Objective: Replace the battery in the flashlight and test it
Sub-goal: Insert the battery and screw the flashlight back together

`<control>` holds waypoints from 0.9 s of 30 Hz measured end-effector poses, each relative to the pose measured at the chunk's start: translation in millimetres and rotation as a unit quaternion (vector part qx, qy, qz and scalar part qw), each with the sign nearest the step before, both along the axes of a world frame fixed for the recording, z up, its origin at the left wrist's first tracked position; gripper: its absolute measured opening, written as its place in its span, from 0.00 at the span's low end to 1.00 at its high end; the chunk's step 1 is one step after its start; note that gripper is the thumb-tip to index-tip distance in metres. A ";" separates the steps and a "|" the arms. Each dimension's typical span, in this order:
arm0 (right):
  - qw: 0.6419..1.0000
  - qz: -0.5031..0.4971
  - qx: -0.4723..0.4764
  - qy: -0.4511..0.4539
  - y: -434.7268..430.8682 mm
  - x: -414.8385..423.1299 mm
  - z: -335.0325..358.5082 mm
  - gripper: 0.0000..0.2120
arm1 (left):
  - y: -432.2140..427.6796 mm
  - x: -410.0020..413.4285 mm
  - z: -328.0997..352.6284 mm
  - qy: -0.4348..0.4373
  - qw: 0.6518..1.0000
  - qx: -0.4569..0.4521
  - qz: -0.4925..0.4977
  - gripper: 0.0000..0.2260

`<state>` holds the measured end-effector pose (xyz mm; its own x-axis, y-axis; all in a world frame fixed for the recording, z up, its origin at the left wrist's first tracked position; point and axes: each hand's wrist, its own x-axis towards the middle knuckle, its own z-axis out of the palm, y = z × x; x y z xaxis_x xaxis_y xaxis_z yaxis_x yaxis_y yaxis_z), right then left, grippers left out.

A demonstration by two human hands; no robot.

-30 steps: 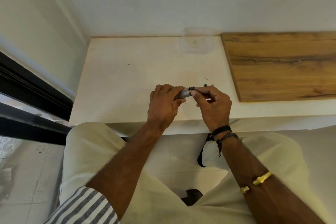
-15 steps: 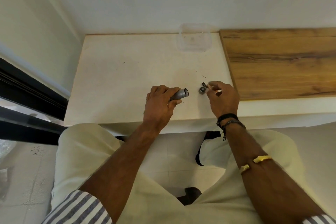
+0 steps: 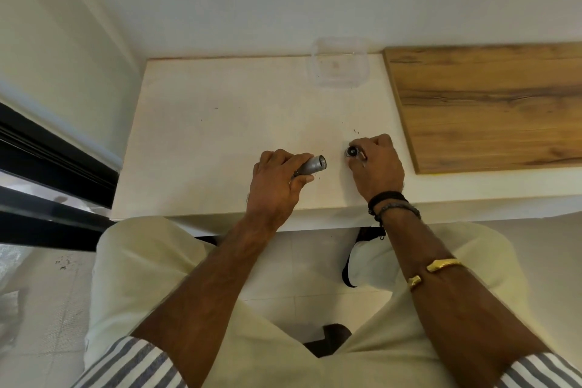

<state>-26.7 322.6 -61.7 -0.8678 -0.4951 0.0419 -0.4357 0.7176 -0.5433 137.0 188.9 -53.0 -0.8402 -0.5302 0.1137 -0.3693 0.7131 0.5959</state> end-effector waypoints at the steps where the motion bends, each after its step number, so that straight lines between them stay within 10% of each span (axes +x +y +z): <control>1: 1.000 0.003 -0.023 0.007 -0.7 2.2 3.7 0.11 | -0.5 -0.3 -0.8 0.002 1.000 0.005 0.002 0.15; 8: 0.975 0.034 -0.214 -0.050 -0.7 28.1 33.2 0.14 | 0.5 -0.7 -2.8 0.006 1.000 0.014 0.001 0.16; 27: 0.972 0.160 -0.169 -0.033 13.2 52.3 56.7 0.14 | 5.7 9.4 17.6 0.022 1.000 -0.002 -0.018 0.17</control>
